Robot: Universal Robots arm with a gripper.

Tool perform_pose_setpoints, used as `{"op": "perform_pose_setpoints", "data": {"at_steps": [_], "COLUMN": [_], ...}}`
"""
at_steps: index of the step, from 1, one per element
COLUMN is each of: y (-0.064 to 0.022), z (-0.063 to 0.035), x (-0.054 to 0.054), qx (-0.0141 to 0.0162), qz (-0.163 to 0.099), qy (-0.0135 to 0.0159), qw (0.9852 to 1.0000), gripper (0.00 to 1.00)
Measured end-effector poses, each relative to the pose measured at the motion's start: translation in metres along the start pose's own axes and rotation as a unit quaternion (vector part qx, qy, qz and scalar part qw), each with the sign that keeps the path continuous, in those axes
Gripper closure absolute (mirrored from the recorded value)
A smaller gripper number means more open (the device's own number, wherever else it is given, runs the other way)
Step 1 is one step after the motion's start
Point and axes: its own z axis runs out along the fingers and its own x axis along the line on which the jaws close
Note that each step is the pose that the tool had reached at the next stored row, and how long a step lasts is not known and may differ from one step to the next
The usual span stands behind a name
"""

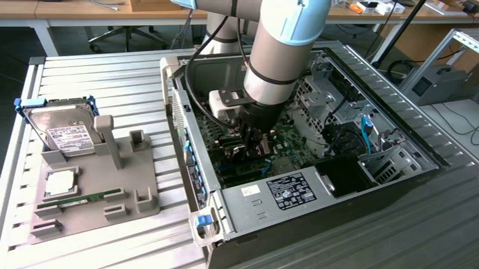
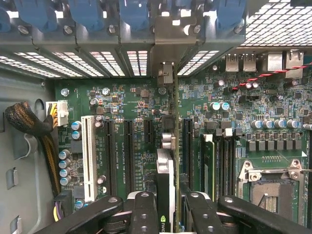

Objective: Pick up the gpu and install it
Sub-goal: 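Insert the gpu into the slot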

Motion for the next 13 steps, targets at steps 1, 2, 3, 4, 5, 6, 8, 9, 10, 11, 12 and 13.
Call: {"op": "perform_pose_setpoints", "data": {"at_steps": [1, 2, 3, 4, 5, 6, 8, 9, 10, 11, 12, 13], "y": [0.0000, 0.0000, 0.0000, 0.0000, 0.0000, 0.0000, 0.0001, 0.0002, 0.0004, 0.0005, 0.0008, 0.0011], "z": [0.0000, 0.0000, 0.0000, 0.0001, 0.0001, 0.0000, 0.0001, 0.0001, 0.0001, 0.0001, 0.0001, 0.0001], "x": [-0.0003, -0.0005, -0.0006, -0.0007, -0.0009, -0.0010, -0.0012, -0.0012, -0.0013, -0.0014, -0.0015, -0.0016], "qx": [0.0000, 0.0000, 0.0000, 0.0000, 0.0000, 0.0000, 0.0000, 0.0000, 0.0000, 0.0000, 0.0001, 0.0001], "qz": [0.000, 0.000, 0.000, 0.000, 0.000, 0.000, 0.000, 0.000, 0.000, 0.000, 0.000, 0.000], "qy": [0.0000, 0.0000, 0.0000, 0.0000, 0.0000, 0.0000, 0.0000, 0.0000, 0.0000, 0.0001, 0.0000, 0.0000], "qw": [1.0000, 1.0000, 1.0000, 1.0000, 1.0000, 1.0000, 1.0000, 1.0000, 1.0000, 1.0000, 1.0000, 1.0000], "gripper": [0.73, 0.73, 0.73, 0.73, 0.73, 0.73, 0.73, 0.73, 0.73, 0.73, 0.73, 0.73]}}
